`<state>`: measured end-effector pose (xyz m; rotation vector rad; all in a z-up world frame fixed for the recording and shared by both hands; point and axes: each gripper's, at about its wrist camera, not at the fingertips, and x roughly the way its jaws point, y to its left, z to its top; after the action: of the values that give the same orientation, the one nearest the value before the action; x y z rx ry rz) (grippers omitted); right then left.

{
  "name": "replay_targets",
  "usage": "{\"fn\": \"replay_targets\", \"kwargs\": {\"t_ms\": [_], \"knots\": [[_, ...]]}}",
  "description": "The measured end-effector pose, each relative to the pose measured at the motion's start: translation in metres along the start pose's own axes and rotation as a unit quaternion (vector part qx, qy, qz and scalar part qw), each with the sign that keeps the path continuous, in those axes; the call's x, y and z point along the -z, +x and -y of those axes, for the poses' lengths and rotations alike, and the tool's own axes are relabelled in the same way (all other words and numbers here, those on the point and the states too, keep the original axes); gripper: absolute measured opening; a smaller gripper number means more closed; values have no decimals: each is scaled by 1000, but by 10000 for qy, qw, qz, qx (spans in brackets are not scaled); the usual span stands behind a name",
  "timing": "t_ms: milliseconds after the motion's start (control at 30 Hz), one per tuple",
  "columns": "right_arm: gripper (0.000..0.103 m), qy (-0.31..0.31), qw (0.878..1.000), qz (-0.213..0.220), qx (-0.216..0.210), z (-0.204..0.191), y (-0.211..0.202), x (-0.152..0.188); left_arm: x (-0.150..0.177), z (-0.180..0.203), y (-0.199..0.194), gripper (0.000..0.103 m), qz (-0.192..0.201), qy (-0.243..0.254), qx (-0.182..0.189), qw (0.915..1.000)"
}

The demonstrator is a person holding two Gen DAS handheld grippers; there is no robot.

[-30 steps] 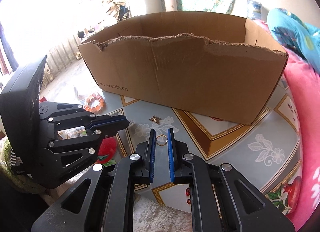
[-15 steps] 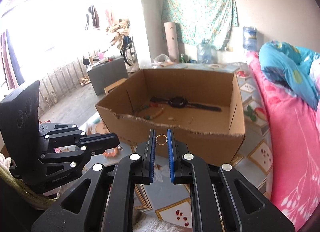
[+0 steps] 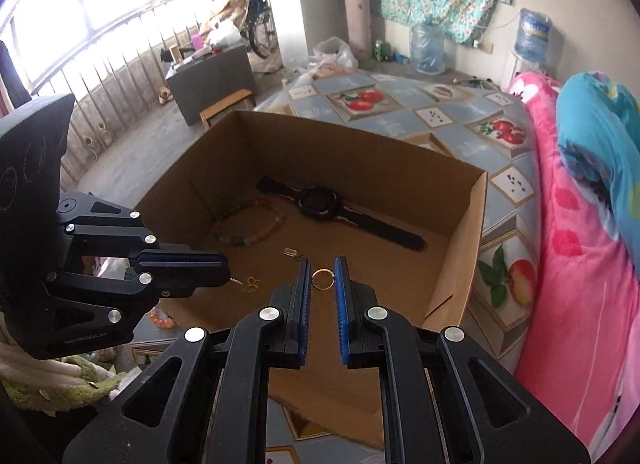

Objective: Organize jewelry
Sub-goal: 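Lift the gold ring and spring toward the box with both grippers, then open both grippers over the box to drop the ring and spring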

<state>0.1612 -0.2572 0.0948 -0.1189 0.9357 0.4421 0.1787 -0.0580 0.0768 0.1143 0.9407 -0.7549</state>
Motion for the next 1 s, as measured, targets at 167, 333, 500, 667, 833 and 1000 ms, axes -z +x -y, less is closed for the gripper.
{"fn": "replay_targets", "kwargs": {"t_ms": [167, 333, 500, 667, 833, 1000], "knots": [[10, -274, 9973, -671, 91, 4, 38, -12, -19, -27, 45, 3, -913, -497, 248, 9943], [10, -585, 9922, -1063, 279, 6, 62, -20, -29, -39, 70, 4, -1544, -816, 332, 9841], [11, -573, 9899, -1262, 299, 13, 79, -30, -34, -41, 82, 14, -1862, -959, 296, 9774], [12, -550, 9903, -1234, 311, 18, 81, -34, -35, -44, 80, 28, -1791, -1061, 308, 9776], [12, -433, 9925, -1111, 282, 21, 76, -38, -37, -47, 62, 29, -1462, -1030, 210, 9837], [12, -209, 9960, -832, 236, 26, 52, -41, -36, -50, 21, 29, -953, -915, 49, 9912]]}}
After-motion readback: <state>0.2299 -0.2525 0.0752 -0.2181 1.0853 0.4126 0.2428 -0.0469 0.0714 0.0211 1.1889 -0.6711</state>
